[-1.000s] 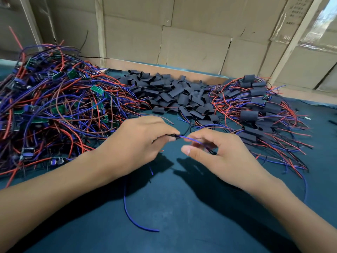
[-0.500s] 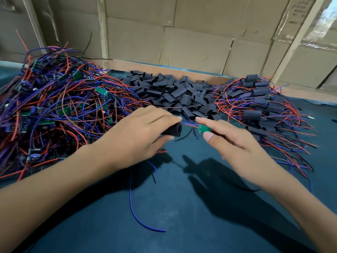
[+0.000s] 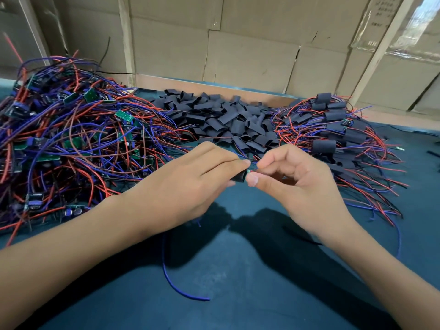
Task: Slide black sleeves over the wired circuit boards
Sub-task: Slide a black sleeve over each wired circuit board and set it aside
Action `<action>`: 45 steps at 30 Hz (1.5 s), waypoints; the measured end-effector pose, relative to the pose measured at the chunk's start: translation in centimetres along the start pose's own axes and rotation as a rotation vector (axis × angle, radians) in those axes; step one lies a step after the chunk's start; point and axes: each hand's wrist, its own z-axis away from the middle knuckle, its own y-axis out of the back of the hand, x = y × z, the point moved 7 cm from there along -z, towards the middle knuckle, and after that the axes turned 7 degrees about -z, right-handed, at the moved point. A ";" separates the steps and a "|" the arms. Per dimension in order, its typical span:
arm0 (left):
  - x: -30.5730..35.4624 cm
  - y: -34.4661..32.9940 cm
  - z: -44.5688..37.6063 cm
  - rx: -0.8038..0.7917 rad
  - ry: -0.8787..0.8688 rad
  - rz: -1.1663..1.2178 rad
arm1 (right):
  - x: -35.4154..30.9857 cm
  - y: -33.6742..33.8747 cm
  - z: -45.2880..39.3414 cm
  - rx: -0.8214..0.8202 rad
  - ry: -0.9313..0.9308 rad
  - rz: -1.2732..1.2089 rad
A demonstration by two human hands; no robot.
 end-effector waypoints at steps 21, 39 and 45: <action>0.7 -0.1 -0.1 -0.026 -0.021 -0.036 | -0.1 -0.2 0.1 0.000 -0.036 -0.179; -3.2 -0.2 0.8 -0.074 0.257 -0.074 | -0.3 6.8 -1.1 0.122 0.215 0.467; -8.3 -2.8 4.4 -0.615 0.638 -0.382 | 4.3 13.6 -1.6 0.081 -0.192 0.793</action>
